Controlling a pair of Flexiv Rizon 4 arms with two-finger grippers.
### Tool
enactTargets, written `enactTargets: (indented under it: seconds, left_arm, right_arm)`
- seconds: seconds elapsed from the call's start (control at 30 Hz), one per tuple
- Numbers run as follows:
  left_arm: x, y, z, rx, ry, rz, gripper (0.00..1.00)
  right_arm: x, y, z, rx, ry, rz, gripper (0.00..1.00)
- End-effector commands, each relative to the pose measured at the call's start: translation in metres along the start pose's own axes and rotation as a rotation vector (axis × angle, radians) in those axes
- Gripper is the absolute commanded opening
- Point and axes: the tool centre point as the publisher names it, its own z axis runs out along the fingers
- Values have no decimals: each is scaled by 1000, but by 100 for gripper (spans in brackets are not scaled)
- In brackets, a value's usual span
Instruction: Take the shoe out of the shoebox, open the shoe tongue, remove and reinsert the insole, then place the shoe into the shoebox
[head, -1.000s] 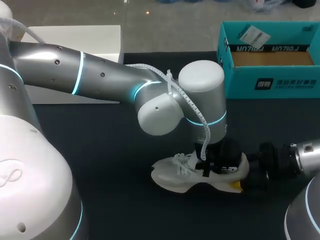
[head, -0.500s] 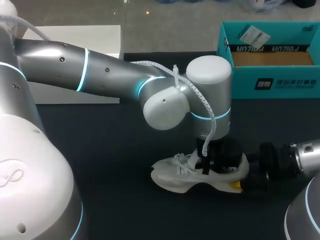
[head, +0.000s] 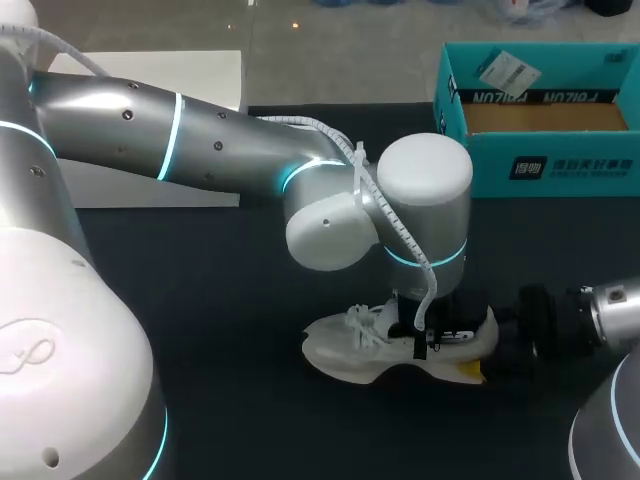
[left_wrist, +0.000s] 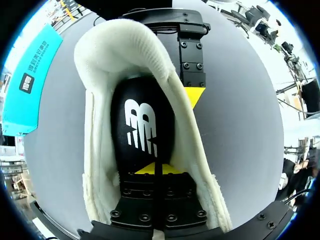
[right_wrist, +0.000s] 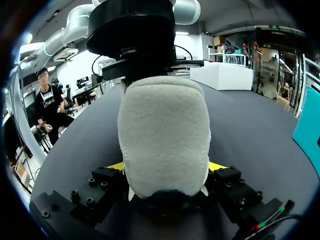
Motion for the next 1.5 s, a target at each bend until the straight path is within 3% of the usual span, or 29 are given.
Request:
enactTargets:
  seconds: [0.03,0.6,1.23,1.33,1.5]
  left_arm:
    - [-4,18,32,31,-123,-58,0]
    - [-17,22,-28,152,-190,-123,0]
    - [-24,23,-57,333,-129,-158,0]
    - [-23,21,-63,378,-124,-160,0]
    - [-23,18,-82,530,-81,-164,0]
  right_arm:
    - [2,1,-1,4,-2,1,0]
    - [2,1,-1,4,-2,1,0]
    - [2,1,-1,4,-2,1,0]
    - [2,1,-1,4,-2,1,0]
    - [2,1,-1,4,-2,1,0]
